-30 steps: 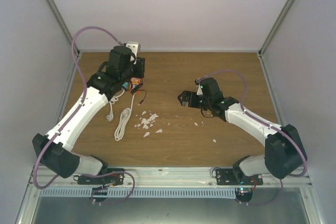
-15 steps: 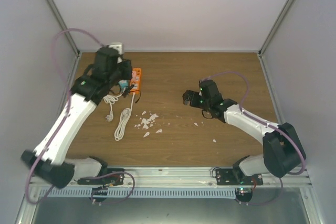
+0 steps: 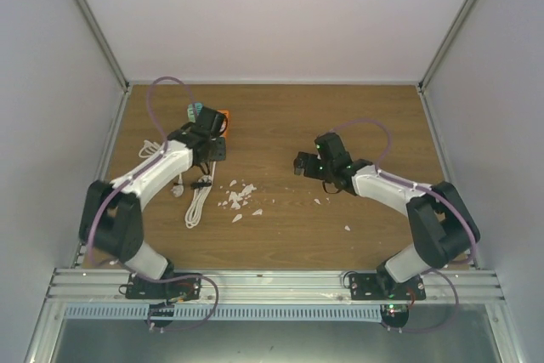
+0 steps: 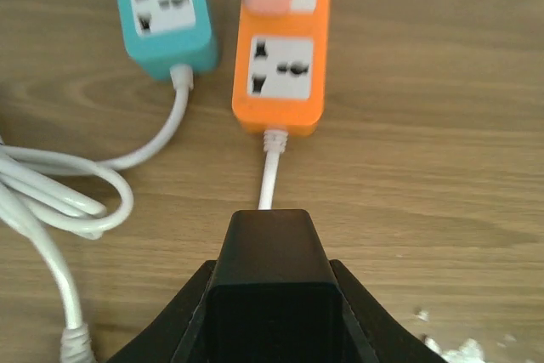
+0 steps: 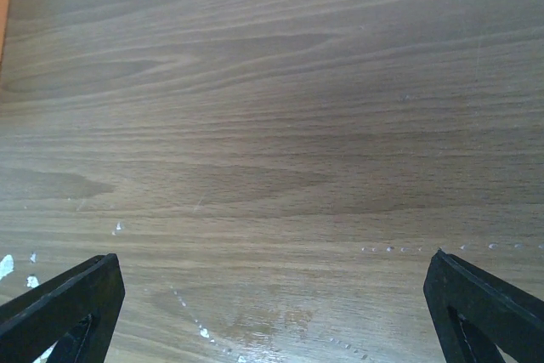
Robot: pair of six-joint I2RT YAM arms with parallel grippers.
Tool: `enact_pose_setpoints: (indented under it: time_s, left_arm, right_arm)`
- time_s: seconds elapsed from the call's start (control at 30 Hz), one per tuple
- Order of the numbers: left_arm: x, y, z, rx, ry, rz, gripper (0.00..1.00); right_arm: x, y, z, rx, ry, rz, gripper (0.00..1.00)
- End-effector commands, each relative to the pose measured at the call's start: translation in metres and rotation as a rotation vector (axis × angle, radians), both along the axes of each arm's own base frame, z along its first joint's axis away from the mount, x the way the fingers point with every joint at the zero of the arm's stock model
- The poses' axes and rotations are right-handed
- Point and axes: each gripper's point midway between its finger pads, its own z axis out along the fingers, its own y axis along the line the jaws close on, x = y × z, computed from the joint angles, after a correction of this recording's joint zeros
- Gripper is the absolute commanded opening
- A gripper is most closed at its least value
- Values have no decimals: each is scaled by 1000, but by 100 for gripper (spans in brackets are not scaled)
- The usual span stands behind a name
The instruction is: Insert the plug
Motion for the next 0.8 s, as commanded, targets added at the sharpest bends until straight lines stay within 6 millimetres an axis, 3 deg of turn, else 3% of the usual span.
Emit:
enact_pose_setpoints:
  time_s: [0.0,0.13,0.3,0.43,0.6,0.77]
  left_arm:
    - [23,3,-7,1,-10,55,0]
    - [44,8,-10,34,-33,32,0]
    - [77,-3,-9,72,-22,-107,0]
    - [98,-6,-23,150,24,-181,0]
    - [109,2,-53,223,146,-230,0]
    - [108,2,-60,184,187,-312,0]
  right_arm:
    - [11,6,0,19,-10,2,100]
    - [9,13,-7,32,14,29,100]
    - [10,18,-16,40,40,50,100]
    - [10,21,-23,35,59,64,100]
    - [10,24,-28,39,75,76,99]
    - [10,26,-27,42,74,84,99]
